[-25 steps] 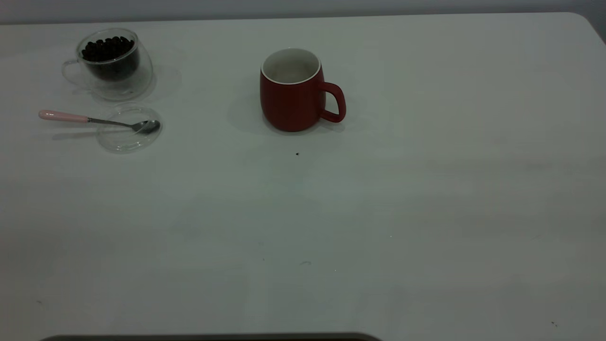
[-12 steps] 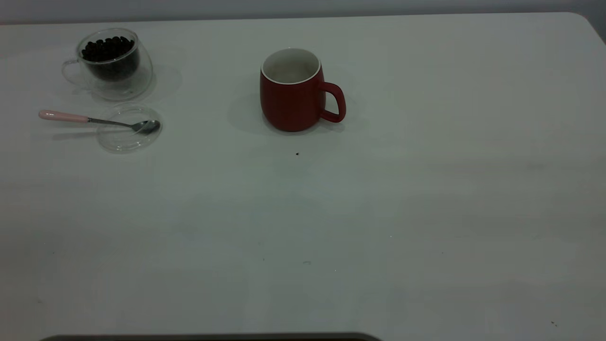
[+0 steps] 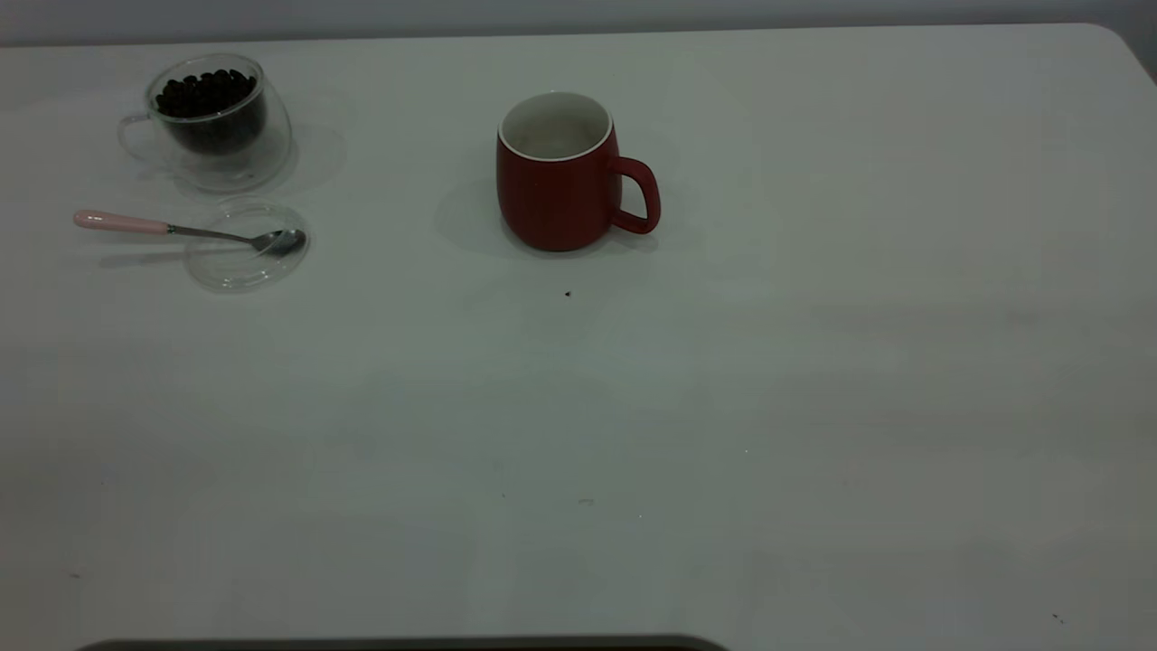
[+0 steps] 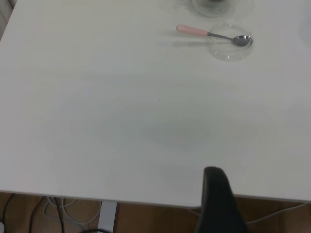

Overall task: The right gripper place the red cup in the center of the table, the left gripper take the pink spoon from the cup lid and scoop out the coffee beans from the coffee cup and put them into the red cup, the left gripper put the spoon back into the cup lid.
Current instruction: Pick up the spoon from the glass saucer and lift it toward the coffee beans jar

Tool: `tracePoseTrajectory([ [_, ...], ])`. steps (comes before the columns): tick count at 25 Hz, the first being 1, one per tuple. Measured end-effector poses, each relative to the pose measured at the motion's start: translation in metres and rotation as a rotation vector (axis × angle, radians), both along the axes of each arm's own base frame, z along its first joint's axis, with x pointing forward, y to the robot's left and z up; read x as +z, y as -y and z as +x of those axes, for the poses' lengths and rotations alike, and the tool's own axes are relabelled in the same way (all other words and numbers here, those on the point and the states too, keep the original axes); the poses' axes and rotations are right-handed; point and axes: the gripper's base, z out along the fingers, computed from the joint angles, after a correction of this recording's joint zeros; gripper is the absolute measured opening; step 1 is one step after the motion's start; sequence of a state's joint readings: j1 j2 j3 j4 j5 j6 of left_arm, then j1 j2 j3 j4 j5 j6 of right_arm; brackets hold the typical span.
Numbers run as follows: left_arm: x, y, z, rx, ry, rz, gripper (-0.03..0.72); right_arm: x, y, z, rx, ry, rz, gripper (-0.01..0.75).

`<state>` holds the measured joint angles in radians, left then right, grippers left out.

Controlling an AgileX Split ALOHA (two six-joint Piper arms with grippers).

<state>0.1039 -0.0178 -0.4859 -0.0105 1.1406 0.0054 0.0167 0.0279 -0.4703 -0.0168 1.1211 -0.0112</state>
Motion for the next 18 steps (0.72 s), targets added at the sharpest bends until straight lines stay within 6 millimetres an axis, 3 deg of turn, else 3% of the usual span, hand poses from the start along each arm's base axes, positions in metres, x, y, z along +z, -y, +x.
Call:
tracePoseTrajectory([
  [3, 0.003, 0.0, 0.004, 0.017, -0.006, -0.021, 0.516, 0.0, 0.0, 0.0, 0.0, 0.001, 0.0, 0.434],
  [7, 0.024, -0.004, 0.037, 0.031, -0.017, -0.039, 0.504, 0.0, 0.0, 0.0, 0.0, 0.001, 0.0, 0.434],
  [12, 0.044, -0.016, 0.115, 0.103, -0.07, -0.06, 0.503, 0.0, 0.0, 0.0, 0.0, 0.001, 0.0, 0.434],
  [18, 0.031, -0.028, 0.218, 0.167, -0.267, -0.096, 0.502, 0.0, 0.0, 0.0, 0.0, 0.001, 0.0, 0.434],
])
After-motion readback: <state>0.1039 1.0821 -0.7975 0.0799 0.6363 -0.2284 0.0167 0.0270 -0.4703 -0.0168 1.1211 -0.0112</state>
